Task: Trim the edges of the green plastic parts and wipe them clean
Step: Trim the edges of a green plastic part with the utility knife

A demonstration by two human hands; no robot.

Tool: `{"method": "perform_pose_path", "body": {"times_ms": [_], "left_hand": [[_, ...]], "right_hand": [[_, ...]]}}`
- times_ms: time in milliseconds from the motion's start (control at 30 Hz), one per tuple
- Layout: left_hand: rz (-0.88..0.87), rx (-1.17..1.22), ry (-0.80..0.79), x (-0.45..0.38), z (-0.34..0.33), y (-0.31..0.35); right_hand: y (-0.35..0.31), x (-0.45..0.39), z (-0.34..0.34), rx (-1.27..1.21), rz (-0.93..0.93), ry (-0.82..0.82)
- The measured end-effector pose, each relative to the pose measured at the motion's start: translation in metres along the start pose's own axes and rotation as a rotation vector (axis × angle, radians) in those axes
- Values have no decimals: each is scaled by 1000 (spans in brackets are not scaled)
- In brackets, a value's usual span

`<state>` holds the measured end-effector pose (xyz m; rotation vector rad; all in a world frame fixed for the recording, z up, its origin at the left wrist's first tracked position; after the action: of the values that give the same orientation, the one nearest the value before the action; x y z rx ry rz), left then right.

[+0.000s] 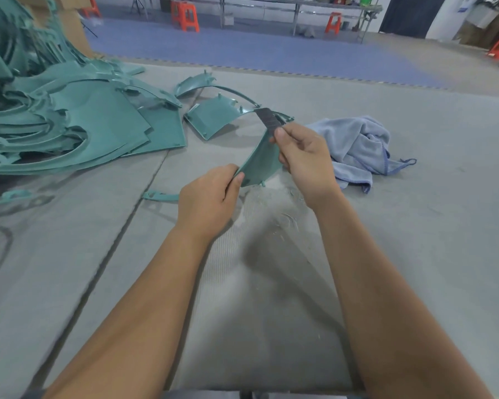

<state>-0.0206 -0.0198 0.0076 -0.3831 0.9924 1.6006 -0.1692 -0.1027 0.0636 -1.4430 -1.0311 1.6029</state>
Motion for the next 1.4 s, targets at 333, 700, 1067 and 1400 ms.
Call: {"method": "perform_pose_path", "body": {"times_ms": [333,700,1067,1400], "left_hand": [[-12,55,15,0,0,0],[19,62,39,1,-2,-2],[14,48,36,0,-3,-2],[57,97,48,-2,-1,-2]], "right_hand": [[11,13,-3,-107,-54,-5],[-4,16,-9,-144,-119,-34],[-13,4,6,191,32,-4],[2,32,-8,361,150,-46]]}}
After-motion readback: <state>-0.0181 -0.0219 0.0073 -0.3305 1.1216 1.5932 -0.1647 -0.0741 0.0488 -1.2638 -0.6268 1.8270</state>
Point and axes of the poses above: each hand's wrist, its own x-axis away from the middle knuckle, its own z-axis out of the back of the hand, y = z × x, the point moved 2 cm from there along -x, towards the middle knuckle, and after that the axes turned 13 degrees about y, right-handed, at the moved point
